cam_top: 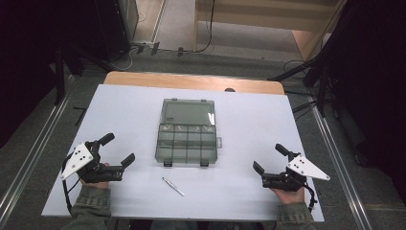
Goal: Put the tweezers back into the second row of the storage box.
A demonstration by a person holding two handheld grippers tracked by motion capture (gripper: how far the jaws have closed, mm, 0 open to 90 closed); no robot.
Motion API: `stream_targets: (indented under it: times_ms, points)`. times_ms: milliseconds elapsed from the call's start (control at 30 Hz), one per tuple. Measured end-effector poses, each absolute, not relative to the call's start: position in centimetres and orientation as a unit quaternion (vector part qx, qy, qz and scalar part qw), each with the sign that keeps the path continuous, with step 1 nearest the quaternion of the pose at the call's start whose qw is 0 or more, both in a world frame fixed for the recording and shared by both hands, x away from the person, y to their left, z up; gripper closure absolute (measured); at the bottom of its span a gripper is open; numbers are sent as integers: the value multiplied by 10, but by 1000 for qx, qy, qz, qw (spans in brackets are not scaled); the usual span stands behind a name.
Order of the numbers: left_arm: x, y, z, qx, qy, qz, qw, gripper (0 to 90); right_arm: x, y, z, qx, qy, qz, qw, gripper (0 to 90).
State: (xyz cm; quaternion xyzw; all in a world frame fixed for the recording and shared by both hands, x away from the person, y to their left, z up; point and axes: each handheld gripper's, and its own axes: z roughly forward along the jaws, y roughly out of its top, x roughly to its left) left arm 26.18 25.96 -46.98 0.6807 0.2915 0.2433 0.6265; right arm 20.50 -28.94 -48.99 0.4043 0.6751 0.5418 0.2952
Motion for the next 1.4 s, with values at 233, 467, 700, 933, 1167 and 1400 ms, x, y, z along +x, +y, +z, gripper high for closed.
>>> stream_targets:
  times_ms: [233, 467, 700, 933, 1167, 1400]
  points:
    - [261, 259, -470, 683, 289, 240, 627, 0, 204, -289, -490, 407, 676, 543, 287, 0]
    - [262, 259, -470, 684, 290, 239, 626, 0, 203, -288, -490, 413, 671, 546, 284, 0]
    - [261, 259, -469, 682, 290, 244, 625, 0, 203, -286, -490, 417, 672, 545, 279, 1]
    - [260, 259, -469, 683, 288, 245, 624, 0, 206, -282, -491, 415, 688, 531, 268, 2]
    - [261, 260, -469, 682, 290, 249, 623, 0, 211, -268, -493, 404, 711, 518, 251, 2]
    - [261, 259, -469, 683, 290, 248, 623, 0, 217, -253, -490, 388, 730, 509, 240, 2]
